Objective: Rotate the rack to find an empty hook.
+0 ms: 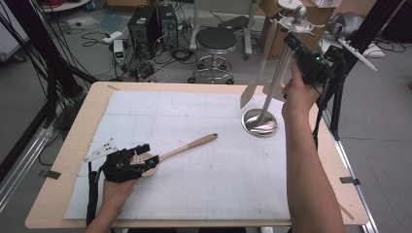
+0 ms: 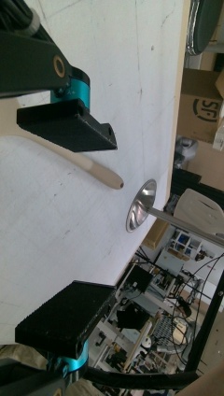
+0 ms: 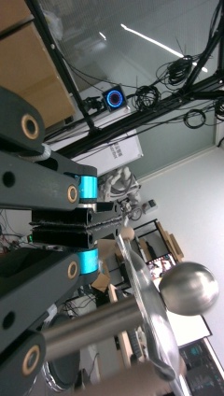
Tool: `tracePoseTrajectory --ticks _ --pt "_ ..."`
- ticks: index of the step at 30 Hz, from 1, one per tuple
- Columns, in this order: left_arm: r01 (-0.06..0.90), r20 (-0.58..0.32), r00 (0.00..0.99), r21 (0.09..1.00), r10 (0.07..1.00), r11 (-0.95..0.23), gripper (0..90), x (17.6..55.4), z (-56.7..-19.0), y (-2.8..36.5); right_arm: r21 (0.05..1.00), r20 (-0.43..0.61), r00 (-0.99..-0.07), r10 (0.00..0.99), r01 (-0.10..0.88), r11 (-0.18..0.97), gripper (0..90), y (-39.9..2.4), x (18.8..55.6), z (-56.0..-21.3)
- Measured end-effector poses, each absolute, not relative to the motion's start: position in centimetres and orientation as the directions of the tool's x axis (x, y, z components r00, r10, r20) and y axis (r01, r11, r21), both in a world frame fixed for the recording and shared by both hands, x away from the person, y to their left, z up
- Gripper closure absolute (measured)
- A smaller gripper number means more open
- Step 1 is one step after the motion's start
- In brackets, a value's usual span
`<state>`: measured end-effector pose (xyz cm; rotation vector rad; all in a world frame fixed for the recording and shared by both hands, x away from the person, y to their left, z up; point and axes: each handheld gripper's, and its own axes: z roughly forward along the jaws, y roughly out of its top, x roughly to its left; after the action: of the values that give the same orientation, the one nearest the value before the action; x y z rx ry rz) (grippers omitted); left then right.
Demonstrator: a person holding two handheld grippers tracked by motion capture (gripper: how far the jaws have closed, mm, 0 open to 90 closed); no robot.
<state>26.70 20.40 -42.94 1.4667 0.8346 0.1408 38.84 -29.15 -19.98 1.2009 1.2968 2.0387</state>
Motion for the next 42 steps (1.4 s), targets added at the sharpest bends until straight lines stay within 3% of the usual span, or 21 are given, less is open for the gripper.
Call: tracePoseTrajectory --ticks 15,21,33,42 --pt "0.397 -0.412 0.713 0.904 0.568 0.157 25.5 26.7 -43.0 20.8 0.871 0.466 -0.502 0.728 0.118 -0.477 90.0 -28.6 40.4 -19.7" --pt "0.394 -0.407 0.713 0.906 0.57 0.155 25.5 26.6 -42.9 20.7 0.881 0.447 -0.543 0.711 0.13 -0.455 89.6 -28.5 39.7 -19.8" --pt "0.384 -0.4 0.717 0.91 0.571 0.156 25.5 26.4 -42.7 20.9 0.896 0.429 -0.597 0.678 0.183 -0.405 54.3 -27.2 38.8 -19.8" --pt "0.377 -0.397 0.722 0.912 0.567 0.158 25.5 26.3 -42.5 20.9 0.891 0.443 -0.606 0.66 0.212 -0.402 42.7 -26.0 38.2 -21.8"
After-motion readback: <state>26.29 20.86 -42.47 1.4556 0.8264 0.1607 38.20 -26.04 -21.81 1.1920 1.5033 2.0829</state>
